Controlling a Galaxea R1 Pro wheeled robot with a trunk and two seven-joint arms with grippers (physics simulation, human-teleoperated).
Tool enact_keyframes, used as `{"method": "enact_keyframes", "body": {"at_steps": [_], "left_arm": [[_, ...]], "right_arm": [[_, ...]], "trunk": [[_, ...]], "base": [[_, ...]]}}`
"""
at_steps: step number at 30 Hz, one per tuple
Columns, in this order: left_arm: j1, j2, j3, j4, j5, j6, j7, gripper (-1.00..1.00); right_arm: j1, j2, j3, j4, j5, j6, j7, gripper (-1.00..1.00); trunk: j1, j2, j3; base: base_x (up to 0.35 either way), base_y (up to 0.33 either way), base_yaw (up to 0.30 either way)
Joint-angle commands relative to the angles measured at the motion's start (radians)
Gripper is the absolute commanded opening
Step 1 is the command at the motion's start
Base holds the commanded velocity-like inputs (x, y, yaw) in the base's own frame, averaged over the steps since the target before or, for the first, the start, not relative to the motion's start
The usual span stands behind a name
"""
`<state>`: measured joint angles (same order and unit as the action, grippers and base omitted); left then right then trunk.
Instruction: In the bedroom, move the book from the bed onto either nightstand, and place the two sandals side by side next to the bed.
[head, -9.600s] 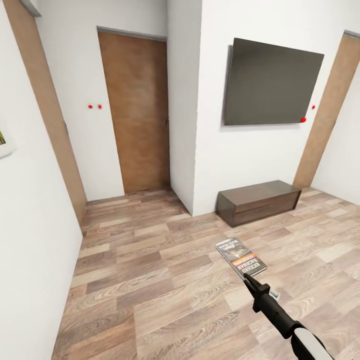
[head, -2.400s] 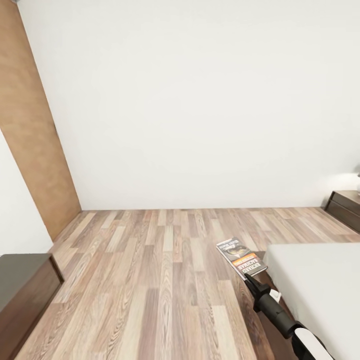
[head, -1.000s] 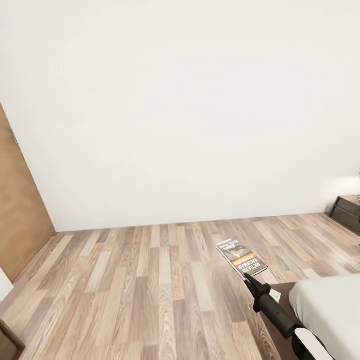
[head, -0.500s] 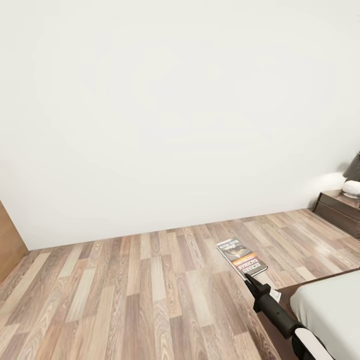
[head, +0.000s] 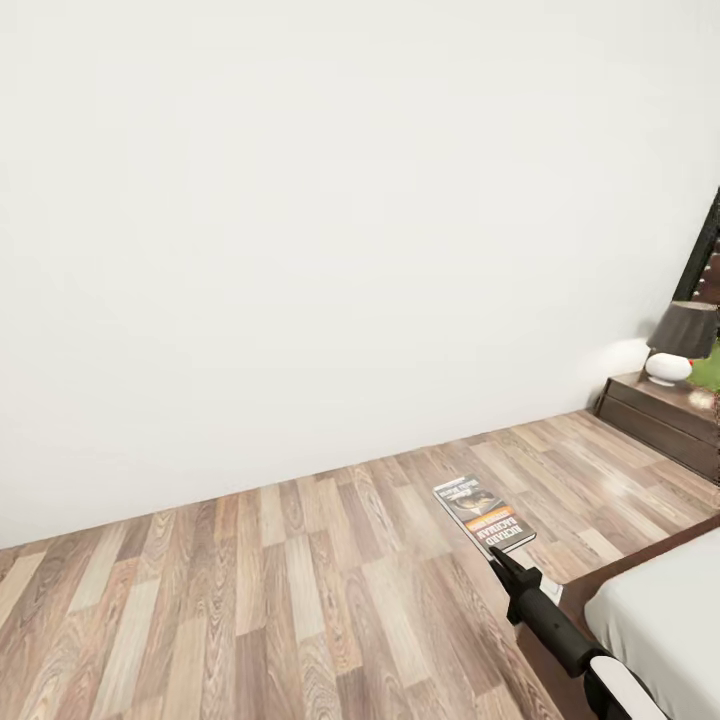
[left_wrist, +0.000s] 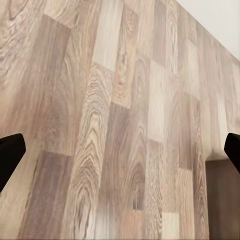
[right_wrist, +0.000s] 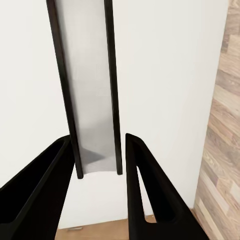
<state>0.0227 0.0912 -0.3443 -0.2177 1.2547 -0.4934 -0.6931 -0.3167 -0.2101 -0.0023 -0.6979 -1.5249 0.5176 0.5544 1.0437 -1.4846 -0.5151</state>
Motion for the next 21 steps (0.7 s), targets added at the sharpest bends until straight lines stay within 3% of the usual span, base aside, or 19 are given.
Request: {"method": "enact_keyframes", "body": {"at_steps": [1,21], "left_arm": [[0.0,0.001,-0.008,-0.002,0.009,-0.004,0.0,1.0],[0.0,0.001,-0.008,-0.002,0.009,-0.004,0.0,1.0]], "right_arm": [[-0.001,0.0,-0.001,0.0,-0.012,0.009,-0.001,-1.0],[-0.001,0.0,-0.004,0.0,-0.012,0.01,-0.001,-1.0]], "trunk": [[0.0,0.0,-0.001],[0.0,0.0,-0.001]], "base": [[0.265,0.236,-0.207],[0.262,0.239,-0.194]]}}
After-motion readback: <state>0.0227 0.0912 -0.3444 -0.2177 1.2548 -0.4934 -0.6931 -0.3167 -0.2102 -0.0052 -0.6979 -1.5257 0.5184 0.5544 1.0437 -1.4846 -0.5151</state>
